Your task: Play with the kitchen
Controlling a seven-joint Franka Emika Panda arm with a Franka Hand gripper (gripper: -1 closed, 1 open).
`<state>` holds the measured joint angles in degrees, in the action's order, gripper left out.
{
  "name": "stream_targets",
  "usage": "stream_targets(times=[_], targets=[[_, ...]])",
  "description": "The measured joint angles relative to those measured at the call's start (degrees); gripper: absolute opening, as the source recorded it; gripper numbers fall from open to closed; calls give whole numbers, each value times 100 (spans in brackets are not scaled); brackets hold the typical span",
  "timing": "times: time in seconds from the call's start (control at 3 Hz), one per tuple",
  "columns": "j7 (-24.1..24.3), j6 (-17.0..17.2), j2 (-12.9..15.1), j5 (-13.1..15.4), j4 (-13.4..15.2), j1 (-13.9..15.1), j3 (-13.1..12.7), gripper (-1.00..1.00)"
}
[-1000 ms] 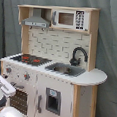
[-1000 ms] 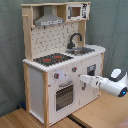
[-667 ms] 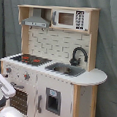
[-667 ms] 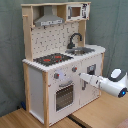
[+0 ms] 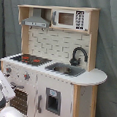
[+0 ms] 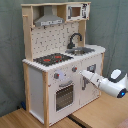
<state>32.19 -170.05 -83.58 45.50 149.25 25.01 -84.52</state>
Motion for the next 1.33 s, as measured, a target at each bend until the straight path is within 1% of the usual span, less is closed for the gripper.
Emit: stream_targets(times=[0.67, 1.33], targets=[[1524, 219, 0, -22, -8, 3, -227, 100], [3095, 447, 0, -65, -41, 8, -550, 100]])
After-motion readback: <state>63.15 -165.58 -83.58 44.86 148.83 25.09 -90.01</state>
